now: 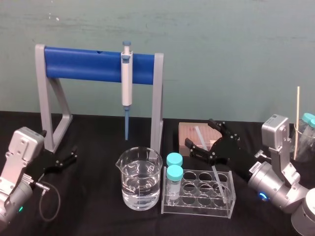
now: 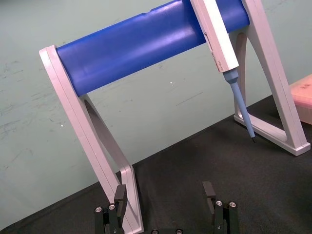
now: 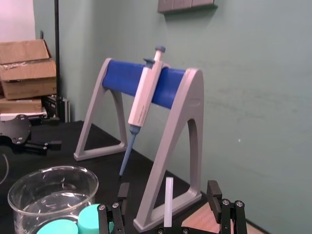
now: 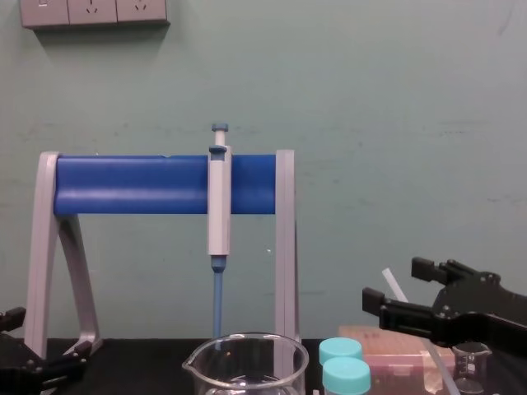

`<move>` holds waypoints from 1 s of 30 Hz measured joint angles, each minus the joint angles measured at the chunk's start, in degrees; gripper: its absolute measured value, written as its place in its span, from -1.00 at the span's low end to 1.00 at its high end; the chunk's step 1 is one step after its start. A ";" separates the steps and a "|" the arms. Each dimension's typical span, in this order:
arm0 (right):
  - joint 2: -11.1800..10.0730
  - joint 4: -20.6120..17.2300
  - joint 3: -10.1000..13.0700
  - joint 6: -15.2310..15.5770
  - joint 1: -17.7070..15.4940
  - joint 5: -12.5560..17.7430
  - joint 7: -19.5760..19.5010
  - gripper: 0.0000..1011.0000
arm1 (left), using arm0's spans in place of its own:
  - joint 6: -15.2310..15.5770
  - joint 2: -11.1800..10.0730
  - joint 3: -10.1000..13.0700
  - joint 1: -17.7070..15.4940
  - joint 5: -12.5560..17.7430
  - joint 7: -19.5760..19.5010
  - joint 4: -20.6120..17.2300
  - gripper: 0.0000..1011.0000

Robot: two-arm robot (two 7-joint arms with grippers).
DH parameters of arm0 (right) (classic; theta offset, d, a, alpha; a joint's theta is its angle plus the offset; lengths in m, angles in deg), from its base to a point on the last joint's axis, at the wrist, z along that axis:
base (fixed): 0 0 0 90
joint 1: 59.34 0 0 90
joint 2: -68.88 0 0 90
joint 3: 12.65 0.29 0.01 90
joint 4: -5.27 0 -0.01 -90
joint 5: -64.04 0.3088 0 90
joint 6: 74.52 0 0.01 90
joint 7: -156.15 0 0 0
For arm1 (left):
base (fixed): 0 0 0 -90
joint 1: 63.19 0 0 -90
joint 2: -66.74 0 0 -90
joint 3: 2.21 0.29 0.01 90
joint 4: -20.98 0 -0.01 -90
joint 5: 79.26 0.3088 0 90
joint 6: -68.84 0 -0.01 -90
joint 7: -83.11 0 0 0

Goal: Pick up the stirring rod with one hand, then place it down.

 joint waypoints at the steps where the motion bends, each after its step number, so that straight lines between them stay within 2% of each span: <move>1: 0.11 0.20 0.02 0.31 0.11 0.00 0.11 0.98 | 0.00 0.00 0.00 0.00 0.00 0.00 0.00 0.98; 6: 0.70 1.42 0.31 2.52 0.76 0.09 1.08 0.98 | 0.00 0.00 0.00 0.00 0.00 0.00 0.00 0.98; 15: 1.52 2.82 1.07 4.21 1.09 -0.65 1.77 0.98 | 0.00 0.00 0.00 0.00 0.00 0.00 0.00 0.98; 21: 1.84 2.97 1.67 4.19 0.79 -1.61 1.67 0.98 | 0.00 0.00 0.00 0.00 0.00 0.00 0.00 0.98; 30: 1.80 2.95 1.57 4.18 0.80 -1.53 1.64 0.98 | 0.00 0.00 0.00 0.00 0.00 0.00 0.00 0.98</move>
